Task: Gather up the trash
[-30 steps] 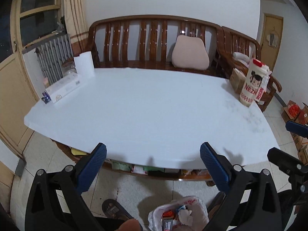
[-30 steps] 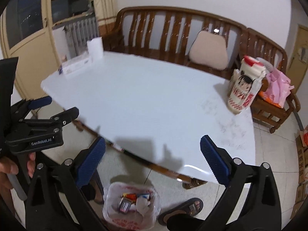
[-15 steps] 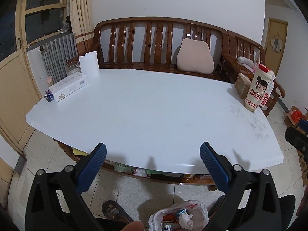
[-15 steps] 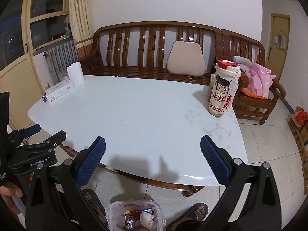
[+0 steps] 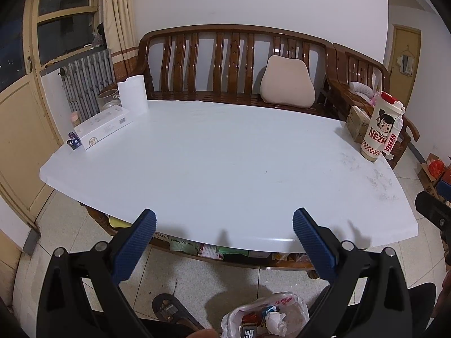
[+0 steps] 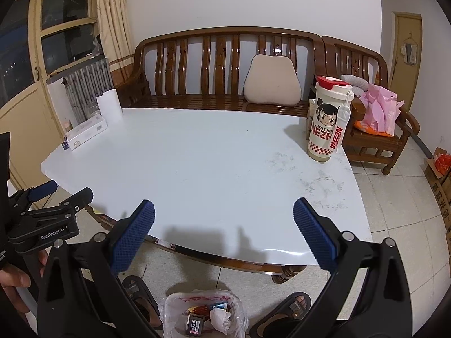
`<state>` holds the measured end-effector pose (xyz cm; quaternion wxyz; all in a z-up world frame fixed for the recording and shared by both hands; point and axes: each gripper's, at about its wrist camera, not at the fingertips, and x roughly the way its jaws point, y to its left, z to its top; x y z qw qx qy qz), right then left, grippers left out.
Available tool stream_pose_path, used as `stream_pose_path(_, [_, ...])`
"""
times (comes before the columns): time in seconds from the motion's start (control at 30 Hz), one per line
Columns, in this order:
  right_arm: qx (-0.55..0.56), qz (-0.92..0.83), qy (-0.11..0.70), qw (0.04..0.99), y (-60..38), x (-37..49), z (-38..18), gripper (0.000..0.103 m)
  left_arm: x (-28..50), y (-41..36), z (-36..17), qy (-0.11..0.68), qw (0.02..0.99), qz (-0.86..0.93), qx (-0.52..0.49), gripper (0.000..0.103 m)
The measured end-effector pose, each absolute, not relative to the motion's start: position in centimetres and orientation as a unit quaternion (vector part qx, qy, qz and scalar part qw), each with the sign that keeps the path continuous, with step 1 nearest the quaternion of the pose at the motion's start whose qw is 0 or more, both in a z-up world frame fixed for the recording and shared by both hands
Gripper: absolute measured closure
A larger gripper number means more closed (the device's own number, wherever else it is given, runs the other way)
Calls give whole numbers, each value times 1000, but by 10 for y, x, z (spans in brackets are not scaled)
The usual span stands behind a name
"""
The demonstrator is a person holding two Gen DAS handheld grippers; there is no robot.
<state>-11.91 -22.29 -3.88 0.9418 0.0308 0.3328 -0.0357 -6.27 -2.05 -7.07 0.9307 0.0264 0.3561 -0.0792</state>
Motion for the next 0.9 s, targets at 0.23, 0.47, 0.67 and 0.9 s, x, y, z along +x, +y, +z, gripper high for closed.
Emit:
stream_pose_path(0.23, [32, -36, 332, 942, -222, -118, -39, 7, -63, -21, -72, 356, 931, -79, 26, 8])
stream_pose_path(0.47, [31, -34, 334, 942, -222, -117, -39, 7, -65, -20, -74, 358, 930, -80, 26, 8])
stream_pose_path(0.67, [31, -33, 332, 942, -221, -117, -39, 7, -65, -19, -74, 358, 930, -81, 27, 8])
stream_pose_path(0.9, [30, -32, 332, 942, -222, -117, -39, 7, -65, -19, -75, 358, 929, -84, 26, 8])
